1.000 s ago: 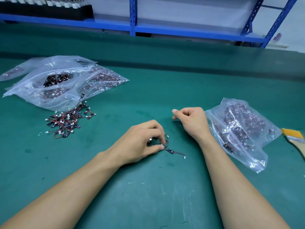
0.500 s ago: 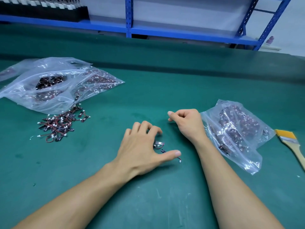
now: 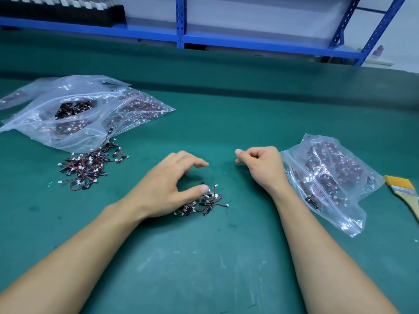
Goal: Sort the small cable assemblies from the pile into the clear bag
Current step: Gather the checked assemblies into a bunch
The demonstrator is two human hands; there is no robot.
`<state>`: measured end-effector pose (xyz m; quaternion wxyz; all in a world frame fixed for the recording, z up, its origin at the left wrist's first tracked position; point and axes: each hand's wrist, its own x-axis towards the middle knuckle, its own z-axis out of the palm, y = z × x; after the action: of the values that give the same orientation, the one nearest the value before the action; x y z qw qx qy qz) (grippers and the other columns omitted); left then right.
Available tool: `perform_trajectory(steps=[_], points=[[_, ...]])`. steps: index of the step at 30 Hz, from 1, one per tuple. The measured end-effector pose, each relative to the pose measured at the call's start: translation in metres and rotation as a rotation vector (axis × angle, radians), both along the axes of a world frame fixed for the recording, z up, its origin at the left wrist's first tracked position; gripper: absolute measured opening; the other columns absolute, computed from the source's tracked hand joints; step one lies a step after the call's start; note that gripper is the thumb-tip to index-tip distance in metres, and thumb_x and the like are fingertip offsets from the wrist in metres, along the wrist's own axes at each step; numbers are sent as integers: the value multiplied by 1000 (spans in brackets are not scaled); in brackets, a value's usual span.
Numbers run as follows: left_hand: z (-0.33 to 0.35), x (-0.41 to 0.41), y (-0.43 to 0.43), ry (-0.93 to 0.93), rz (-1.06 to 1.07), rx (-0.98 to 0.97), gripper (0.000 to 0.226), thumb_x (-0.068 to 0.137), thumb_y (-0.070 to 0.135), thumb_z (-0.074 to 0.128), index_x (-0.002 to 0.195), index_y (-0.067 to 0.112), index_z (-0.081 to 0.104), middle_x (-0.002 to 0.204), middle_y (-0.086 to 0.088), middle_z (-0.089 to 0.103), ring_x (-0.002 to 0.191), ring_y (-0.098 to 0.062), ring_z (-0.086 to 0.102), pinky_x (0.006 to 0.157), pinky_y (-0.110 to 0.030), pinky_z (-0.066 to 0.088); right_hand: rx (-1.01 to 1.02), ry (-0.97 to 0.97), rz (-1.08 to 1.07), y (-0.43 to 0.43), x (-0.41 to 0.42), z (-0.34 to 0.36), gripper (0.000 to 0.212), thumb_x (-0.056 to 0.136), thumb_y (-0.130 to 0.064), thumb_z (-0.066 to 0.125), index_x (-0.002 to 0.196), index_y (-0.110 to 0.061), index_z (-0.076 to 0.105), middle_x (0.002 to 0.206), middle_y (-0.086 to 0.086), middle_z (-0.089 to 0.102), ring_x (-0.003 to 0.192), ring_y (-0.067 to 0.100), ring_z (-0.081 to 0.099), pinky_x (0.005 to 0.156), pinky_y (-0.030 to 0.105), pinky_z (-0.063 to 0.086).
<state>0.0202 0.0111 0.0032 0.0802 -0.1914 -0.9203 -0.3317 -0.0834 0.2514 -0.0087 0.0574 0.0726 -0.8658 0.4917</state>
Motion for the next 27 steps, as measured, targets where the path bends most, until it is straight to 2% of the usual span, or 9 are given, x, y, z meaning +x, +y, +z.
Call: perform_trajectory(steps=[3,5,8,13,16,19,21,24,27], points=[[1,2,1,1,61,-295,80,69,94,42,133,47,43,119,22,45,105,-3,52,82,-31,47,4,-2,-3,0,0,0,32,89,-35,70,63,-17,73,39,-16,47,39,6,36,42,12,29],[-1,4,18,43,39,-466,80,68,98,34,130,48,42,116,18,43,94,-5,53,68,-30,45,13,2,-3,0,0,0,32,89,-36,70,62,-18,73,39,-16,47,39,6,37,43,13,28],[-1,0,34,120,-17,-585,62,81,88,27,118,43,48,112,14,45,85,-10,57,59,-31,48,87,6,-5,-1,0,-2,33,87,-42,68,61,-22,73,45,-15,54,43,6,40,50,24,33],[3,-3,35,189,-52,-582,37,95,60,31,106,35,56,98,9,56,78,-17,60,55,-33,45,310,47,-21,-6,4,-2,36,86,-50,62,63,-25,71,47,-16,53,51,10,47,52,28,39],[1,-4,37,210,-15,-556,28,96,50,36,100,29,55,94,9,64,75,-19,60,58,-32,45,369,75,-16,-8,5,-3,37,86,-51,61,62,-24,68,49,-19,53,55,11,49,50,26,33],[0,-5,37,222,4,-488,22,96,43,45,93,23,55,83,7,66,69,-23,58,60,-35,49,393,92,-30,-8,6,-4,36,85,-52,60,62,-25,68,49,-13,54,57,9,52,49,25,30],[0,-5,36,227,13,-421,18,94,38,56,89,21,58,74,7,65,63,-21,58,57,-32,47,403,98,-35,-9,7,-3,36,85,-52,60,62,-26,68,49,-11,54,58,8,53,49,25,30],[5,-7,33,139,112,-179,12,87,29,68,80,22,62,55,12,55,46,-6,52,51,-13,36,411,88,-36,-10,8,-2,36,86,-52,60,59,-28,64,52,-11,55,61,12,54,50,24,31],[20,-11,43,34,166,67,16,87,26,69,74,24,60,54,13,53,35,-9,48,43,-11,34,424,84,-38,-11,9,0,36,86,-52,60,59,-28,63,57,-9,58,66,15,57,50,23,31]])
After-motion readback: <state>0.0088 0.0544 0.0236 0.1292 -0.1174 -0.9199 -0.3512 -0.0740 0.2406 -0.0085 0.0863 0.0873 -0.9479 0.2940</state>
